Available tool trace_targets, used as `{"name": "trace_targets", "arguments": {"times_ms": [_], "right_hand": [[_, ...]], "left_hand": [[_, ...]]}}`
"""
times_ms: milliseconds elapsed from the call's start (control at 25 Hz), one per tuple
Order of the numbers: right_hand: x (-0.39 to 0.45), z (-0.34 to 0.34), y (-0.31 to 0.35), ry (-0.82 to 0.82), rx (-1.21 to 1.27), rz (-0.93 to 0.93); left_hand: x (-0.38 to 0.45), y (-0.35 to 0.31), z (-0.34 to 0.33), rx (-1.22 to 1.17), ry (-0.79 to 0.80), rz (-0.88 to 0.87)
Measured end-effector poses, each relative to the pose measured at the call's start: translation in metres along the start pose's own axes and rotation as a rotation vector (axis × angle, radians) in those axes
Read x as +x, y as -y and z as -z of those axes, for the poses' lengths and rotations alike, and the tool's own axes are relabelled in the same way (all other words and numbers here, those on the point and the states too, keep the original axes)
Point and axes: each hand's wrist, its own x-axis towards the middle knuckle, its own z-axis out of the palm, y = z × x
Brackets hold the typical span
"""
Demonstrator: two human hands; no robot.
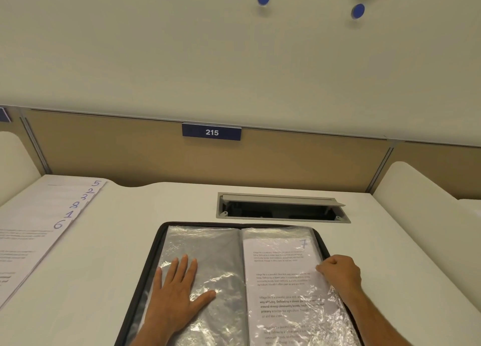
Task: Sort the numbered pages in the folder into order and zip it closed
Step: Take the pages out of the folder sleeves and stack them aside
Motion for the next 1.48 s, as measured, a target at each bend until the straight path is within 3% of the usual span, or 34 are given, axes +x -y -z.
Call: {"name": "trace_targets", "arguments": {"times_ms": [200, 320, 400, 520, 600, 720, 840, 1120, 1240, 1360, 1480], "right_hand": [[-0.010, 0.022, 0.041, 0.263, 0.244, -0.113], [-0.025, 0.030, 0.068, 0.474, 0.283, 0.019], [-0.034, 0.029, 0.085, 0.550, 0.308, 0.078], [-0.055, 0.015, 0.114, 0.623, 0.354, 0.140], [-0.069, 0.002, 0.129, 0.648, 0.374, 0.174], [-0.090, -0.015, 0.142, 0.714, 0.431, 0.211], [-0.106, -0.028, 0.148, 0.784, 0.498, 0.202], [-0.108, -0.051, 0.141, 0.738, 0.579, 0.195], [-0.093, -0.052, 0.123, 0.537, 0.479, 0.286], [-0.068, -0.053, 0.091, 0.295, 0.226, 0.375], [-0.046, -0.055, 0.056, 0.192, -0.018, 0.426]], "left_hand": [[0.003, -0.009, 0.016, 0.001, 0.079, 0.061], [0.006, -0.024, 0.032, -0.083, 0.076, 0.033], [0.009, -0.047, 0.044, -0.345, 0.019, -0.003], [0.015, -0.090, 0.075, -0.854, -0.049, 0.058], [0.020, -0.114, 0.097, -1.058, -0.065, 0.109], [0.026, -0.129, 0.121, -1.248, -0.064, 0.177], [0.031, -0.124, 0.128, -1.253, -0.066, 0.179], [0.035, -0.079, 0.133, -1.216, -0.081, 0.266], [0.037, -0.055, 0.132, -1.161, -0.142, 0.295], [0.039, -0.029, 0.129, -1.047, -0.220, 0.321], [0.041, -0.002, 0.118, -0.936, -0.247, 0.365]]}}
